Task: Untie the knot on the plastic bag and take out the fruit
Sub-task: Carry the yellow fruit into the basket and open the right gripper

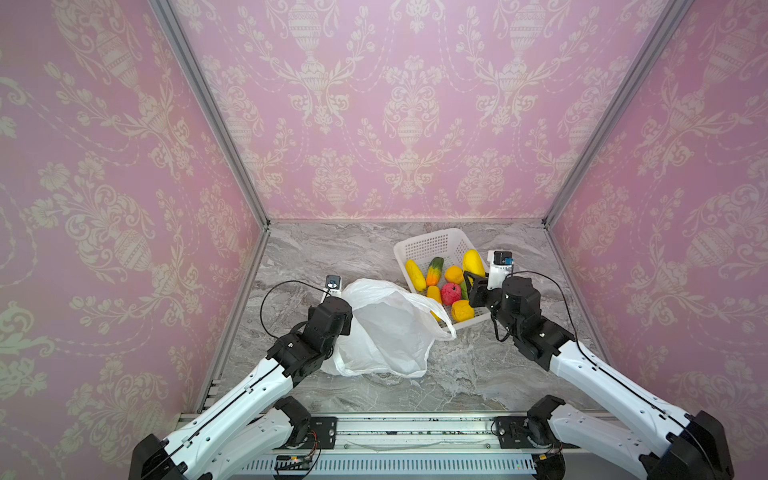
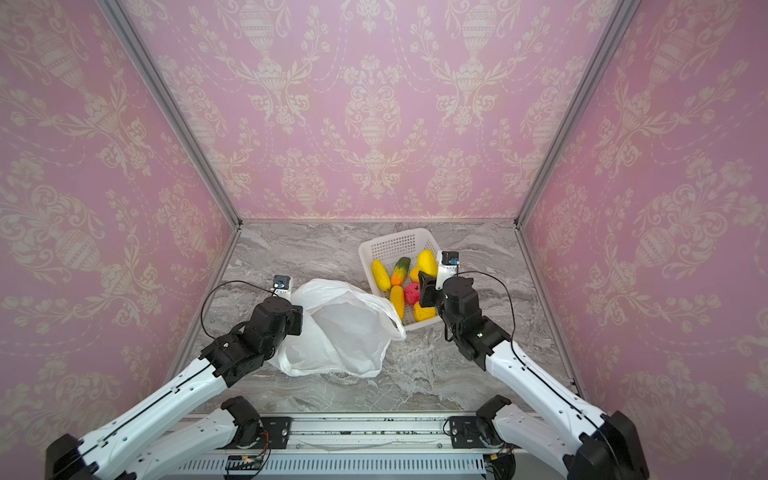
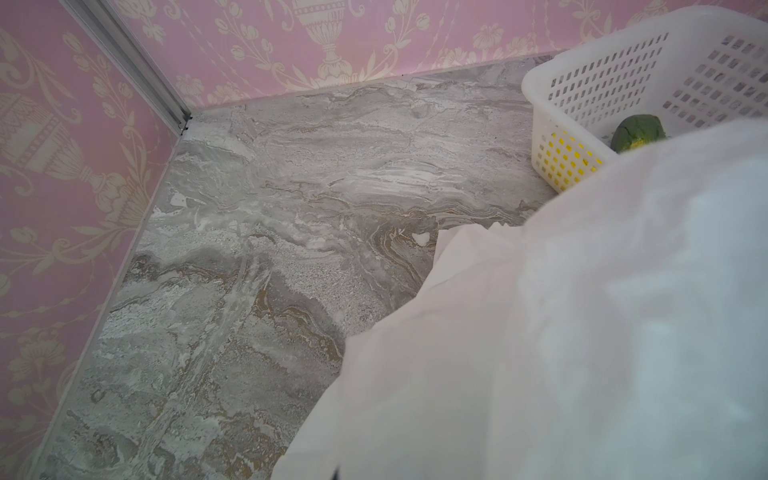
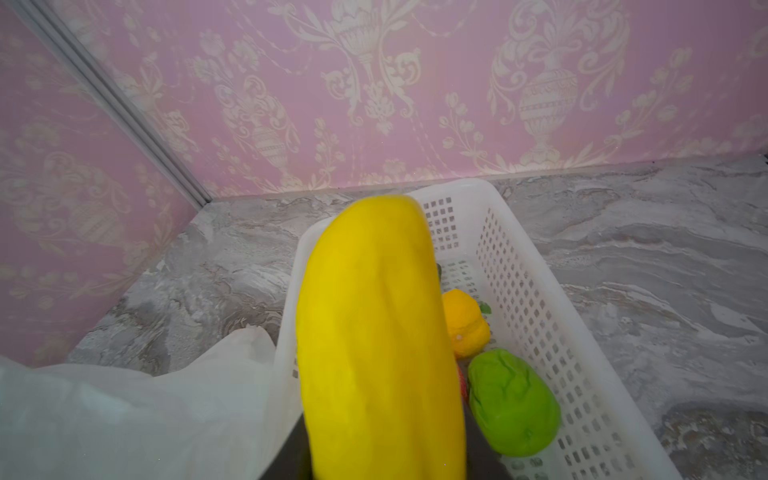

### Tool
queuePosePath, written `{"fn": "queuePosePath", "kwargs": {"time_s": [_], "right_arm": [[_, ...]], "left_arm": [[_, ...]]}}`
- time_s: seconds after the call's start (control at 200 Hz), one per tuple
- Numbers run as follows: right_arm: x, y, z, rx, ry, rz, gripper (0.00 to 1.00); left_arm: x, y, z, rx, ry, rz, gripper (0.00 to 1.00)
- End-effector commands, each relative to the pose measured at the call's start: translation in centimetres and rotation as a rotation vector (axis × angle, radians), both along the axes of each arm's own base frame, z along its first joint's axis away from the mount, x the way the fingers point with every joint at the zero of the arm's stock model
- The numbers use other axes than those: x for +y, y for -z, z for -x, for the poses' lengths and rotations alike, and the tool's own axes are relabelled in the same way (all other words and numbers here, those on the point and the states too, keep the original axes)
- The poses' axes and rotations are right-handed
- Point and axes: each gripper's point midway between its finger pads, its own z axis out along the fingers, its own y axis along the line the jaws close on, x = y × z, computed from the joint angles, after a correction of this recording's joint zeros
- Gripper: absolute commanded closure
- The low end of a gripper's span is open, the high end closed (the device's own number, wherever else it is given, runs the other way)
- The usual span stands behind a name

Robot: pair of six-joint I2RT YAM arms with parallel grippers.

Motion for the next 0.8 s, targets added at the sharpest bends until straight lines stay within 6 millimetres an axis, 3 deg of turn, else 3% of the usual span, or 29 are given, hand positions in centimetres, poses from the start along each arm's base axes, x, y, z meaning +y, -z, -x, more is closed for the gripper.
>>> {"fn": "queuePosePath", "kwargs": {"time_s": [0.0, 0.235, 0.455, 0.5, 0.655, 0.796], "right_arm": [[0.5, 2.2, -1.9, 0.116, -0.026, -0.083, 0.83], [0.8, 8.1, -7.5, 0.289, 0.016, -0.027, 0.81], [-0.5, 10.6, -13.0, 0.362, 0.074, 0.110, 0.80], [-0.6, 9.7, -14.5, 0.346, 0.086, 0.119, 0.79], [-1.5, 11.2, -16.5, 0.413, 0.110, 0.211, 0.68], [-2.3, 12.7, -16.8, 0.454, 0.131, 0.272, 0.63]], "left_arm": [[0.1, 0.4, 0.0, 0.006, -0.010, 0.008, 1.00], [0.2, 0.4, -0.1, 0.004, -0.013, 0.002, 1.00], [0.2, 0.5, -0.1, 0.006, -0.011, 0.001, 1.00], [0.2, 0.5, -0.1, 0.006, -0.011, -0.001, 1.00], [0.3, 0.4, -0.2, 0.000, -0.016, -0.005, 1.00], [0.5, 0.4, -0.5, -0.004, -0.027, -0.018, 1.00]]}}
